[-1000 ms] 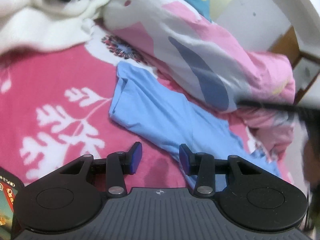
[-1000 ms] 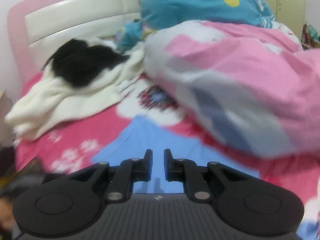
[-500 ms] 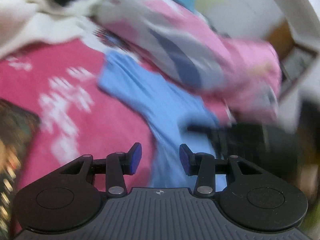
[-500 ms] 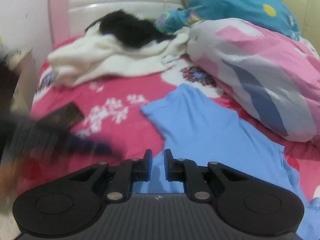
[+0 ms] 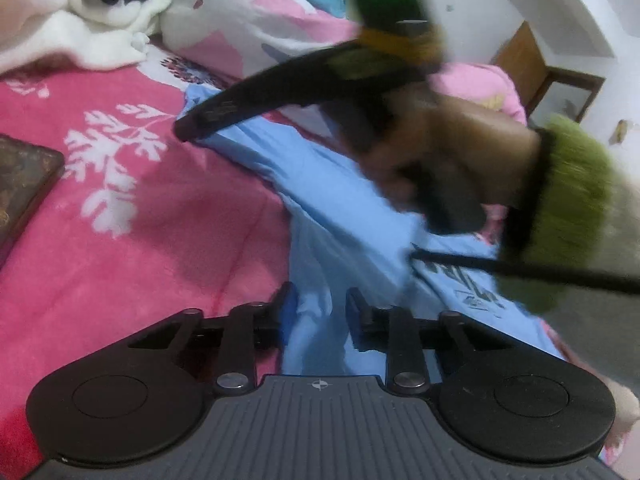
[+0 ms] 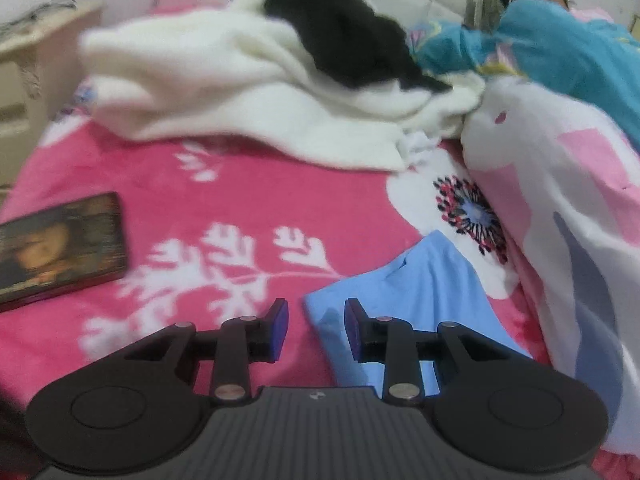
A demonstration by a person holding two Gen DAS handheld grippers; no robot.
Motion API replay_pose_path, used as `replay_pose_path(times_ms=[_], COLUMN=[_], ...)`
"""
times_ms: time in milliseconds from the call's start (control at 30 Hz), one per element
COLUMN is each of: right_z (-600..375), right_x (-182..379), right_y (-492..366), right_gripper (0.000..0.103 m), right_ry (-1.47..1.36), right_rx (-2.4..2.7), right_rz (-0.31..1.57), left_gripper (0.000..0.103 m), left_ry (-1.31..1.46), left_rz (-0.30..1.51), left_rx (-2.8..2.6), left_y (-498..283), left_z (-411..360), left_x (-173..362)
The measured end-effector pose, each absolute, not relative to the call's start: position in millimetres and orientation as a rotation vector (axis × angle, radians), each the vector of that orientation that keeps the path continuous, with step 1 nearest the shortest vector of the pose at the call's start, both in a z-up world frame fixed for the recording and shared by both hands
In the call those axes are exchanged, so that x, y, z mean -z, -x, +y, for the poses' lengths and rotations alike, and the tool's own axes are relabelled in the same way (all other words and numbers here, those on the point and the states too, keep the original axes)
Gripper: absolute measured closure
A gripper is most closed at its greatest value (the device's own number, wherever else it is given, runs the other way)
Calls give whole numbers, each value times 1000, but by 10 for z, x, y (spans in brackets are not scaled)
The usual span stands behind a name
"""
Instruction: Fold clothes
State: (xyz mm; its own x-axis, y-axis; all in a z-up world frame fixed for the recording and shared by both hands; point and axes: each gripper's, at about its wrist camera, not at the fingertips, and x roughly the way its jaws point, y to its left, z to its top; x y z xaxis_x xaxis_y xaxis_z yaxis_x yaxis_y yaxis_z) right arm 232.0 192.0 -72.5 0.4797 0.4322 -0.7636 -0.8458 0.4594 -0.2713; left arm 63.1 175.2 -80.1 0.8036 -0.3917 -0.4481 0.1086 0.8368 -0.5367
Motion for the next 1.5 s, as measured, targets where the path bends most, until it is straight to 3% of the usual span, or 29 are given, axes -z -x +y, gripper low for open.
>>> replay_pose_path(times_ms=[67, 100, 133, 300, 467, 767, 867, 1033, 1067, 1133, 1167, 1200, 1500], right_z=[1906, 1885, 1831, 1195, 688, 710, 900, 1124, 1109, 1070, 1059, 1057, 1356], right_x=[750, 749, 707, 613, 764, 398, 377, 549, 572, 602, 603, 587, 450], right_y=[-2463, -2533, -2596, -3032, -3413, -3181, -3044, -3055, -3091, -3155, -3164, -3154, -2778], right_gripper=[79, 93, 97, 96, 85, 74, 62, 62, 65, 80, 94, 97, 99], right_ry=[637, 593, 526, 36, -282, -108, 48, 179, 150, 82, 62, 52, 153], right_rx=[-862, -864, -863, -818, -700, -724, -747, -662, -656, -669, -681, -695, -931], right_rz=[722, 744, 757, 848, 941, 830, 832, 891, 906, 937, 943, 940, 817], left_gripper=[88, 89, 89, 89, 89, 89, 89, 89, 91, 94, 95, 95, 96], left_ry=[520, 517, 514, 506, 515, 511, 509, 499, 497, 495, 496, 496, 496], left_rz=[576, 572, 568, 562, 561, 559, 557, 544, 542, 537, 536, 534, 525], left_rx=[297, 305, 311, 322, 325, 324, 323, 332, 336, 345, 351, 355, 375], left_y=[-636, -632, -628, -610, -608, -625, -624, -602, -597, -587, -584, -576, -564], left_z=[1756, 1753, 1749, 1714, 1719, 1715, 1712, 1696, 1691, 1683, 1681, 1678, 1665], left_x=[818, 822, 825, 837, 833, 847, 851, 843, 841, 837, 836, 833, 822])
